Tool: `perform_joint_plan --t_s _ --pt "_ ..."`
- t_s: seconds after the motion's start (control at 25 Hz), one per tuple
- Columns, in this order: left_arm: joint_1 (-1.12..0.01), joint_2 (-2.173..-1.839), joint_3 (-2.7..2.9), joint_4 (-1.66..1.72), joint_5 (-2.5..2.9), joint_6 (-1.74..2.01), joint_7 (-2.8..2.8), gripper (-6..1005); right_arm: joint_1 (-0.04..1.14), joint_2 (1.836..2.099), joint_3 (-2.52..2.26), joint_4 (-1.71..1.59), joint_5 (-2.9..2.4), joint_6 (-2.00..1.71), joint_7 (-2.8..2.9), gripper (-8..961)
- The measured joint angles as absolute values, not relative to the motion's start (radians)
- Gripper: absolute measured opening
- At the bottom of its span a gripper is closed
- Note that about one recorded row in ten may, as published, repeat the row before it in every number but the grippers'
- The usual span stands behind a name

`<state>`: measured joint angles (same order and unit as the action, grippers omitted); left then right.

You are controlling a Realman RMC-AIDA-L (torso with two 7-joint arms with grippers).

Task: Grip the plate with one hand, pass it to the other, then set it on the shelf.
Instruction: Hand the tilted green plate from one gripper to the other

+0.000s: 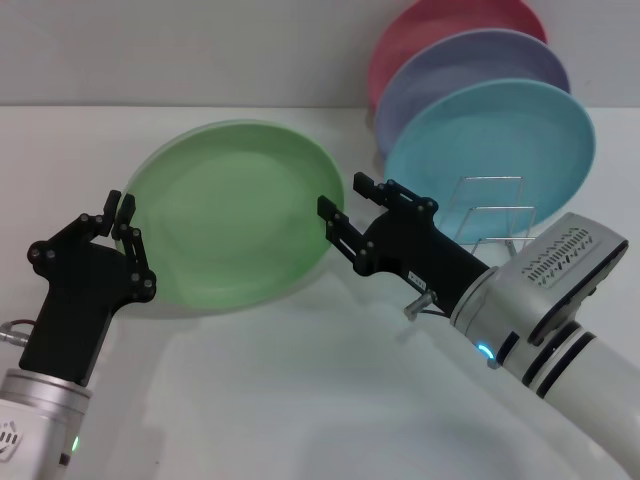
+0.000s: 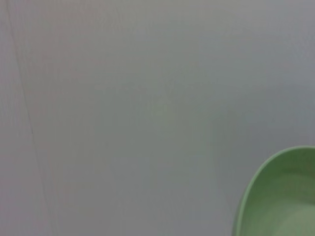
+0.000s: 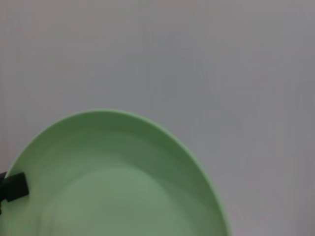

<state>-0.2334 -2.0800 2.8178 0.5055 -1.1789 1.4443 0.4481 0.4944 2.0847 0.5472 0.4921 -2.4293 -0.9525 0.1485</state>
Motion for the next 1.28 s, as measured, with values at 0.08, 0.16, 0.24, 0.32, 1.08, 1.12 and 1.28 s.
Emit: perform_joint_plan --t_s 0.08,0.16,0.24,0.32,1.08,1.12,1.28 --pt "-0.231 -2.08 2.818 0.505 -1.178 1.451 0.459 41 0.493 2.085 0.538 0.492 -2.43 -0.952 0.149 521" --pt "-0.229 -2.08 2.818 0.505 -1.178 1.453 0.463 41 0.492 2.085 0.536 0.492 -2.43 -0.951 0.149 519" --pt "-0.226 -2.08 2.818 0.505 -1.178 1.456 0.47 40 0.491 2.086 0.535 0.492 -2.43 -0.951 0.149 517" --pt "-0.221 -2.08 2.817 0.511 -1.179 1.456 0.497 40 0.491 2.086 0.535 0.492 -2.43 -0.95 0.148 515" --pt "-0.176 -2.08 2.819 0.691 -1.262 1.399 0.799 40 0.531 2.085 0.543 0.469 -2.43 -0.9 0.14 512" --pt "-0.176 -2.08 2.819 0.691 -1.262 1.399 0.799 40 0.531 2.085 0.543 0.469 -2.43 -0.9 0.14 511" --pt "-0.162 -2.08 2.826 0.717 -1.264 1.401 0.859 40 0.544 2.085 0.54 0.459 -2.43 -0.899 0.14 511"
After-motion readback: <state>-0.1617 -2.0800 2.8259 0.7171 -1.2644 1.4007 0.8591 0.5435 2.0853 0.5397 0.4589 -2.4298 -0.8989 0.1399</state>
